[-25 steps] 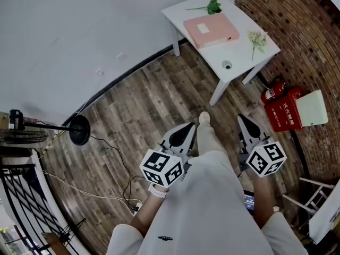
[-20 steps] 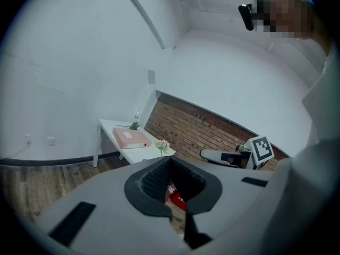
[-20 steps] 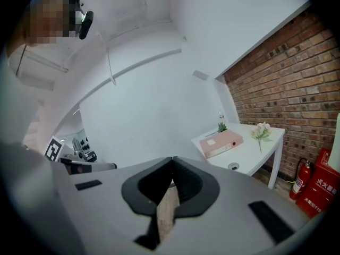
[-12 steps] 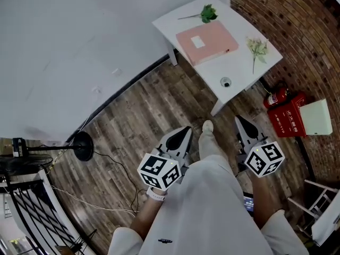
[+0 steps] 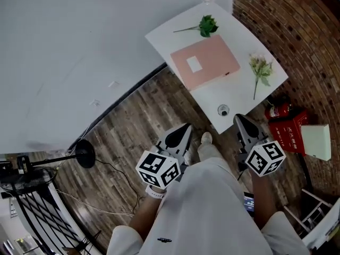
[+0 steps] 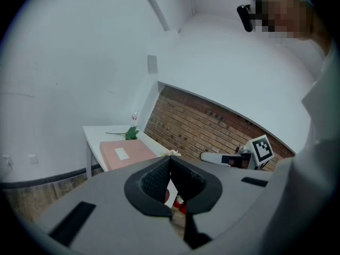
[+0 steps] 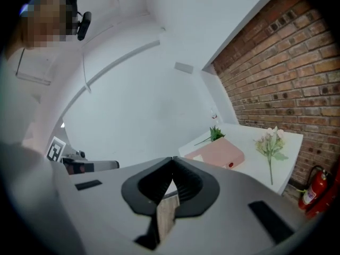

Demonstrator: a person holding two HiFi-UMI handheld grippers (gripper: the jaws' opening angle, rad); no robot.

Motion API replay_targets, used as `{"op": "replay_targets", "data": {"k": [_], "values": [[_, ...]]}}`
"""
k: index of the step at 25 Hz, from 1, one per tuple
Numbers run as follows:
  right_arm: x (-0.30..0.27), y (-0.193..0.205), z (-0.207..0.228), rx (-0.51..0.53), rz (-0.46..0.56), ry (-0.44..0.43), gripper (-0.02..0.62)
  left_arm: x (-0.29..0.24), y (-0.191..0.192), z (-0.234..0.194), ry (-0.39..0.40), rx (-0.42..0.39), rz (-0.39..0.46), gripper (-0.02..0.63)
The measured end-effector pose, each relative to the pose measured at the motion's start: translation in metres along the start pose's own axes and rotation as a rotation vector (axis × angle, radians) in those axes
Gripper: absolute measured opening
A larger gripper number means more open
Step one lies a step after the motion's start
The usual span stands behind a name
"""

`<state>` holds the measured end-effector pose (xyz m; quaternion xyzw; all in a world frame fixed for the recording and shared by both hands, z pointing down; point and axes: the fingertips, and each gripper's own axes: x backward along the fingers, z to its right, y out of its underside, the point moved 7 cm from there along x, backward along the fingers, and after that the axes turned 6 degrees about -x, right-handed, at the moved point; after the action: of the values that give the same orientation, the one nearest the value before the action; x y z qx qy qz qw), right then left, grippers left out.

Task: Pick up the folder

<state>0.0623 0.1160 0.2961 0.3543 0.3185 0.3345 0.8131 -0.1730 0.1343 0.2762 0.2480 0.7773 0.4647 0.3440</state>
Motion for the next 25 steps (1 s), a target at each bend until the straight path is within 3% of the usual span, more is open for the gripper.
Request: {"op": "replay_targets", "data": {"k": [8, 15, 25], "values": [[-0.047, -0.041, 0.046, -0.015, -0.009, -0.005, 0.005, -0.069, -0.028, -0.024, -0.009, 0.001, -0.022, 0.020], [-0.068, -0.059, 0.061, -0.086, 0.016, -0.006, 0.005, -0.094, -0.041, -0.035, -0.001, -0.002, -0.050, 0.020], [-0.079, -0.071, 0.066, -0.099, 0.062, 0.099, 0.004, -0.149, -0.045, -0.060, 0.150, -0.009, -0.149, 0.020]]}}
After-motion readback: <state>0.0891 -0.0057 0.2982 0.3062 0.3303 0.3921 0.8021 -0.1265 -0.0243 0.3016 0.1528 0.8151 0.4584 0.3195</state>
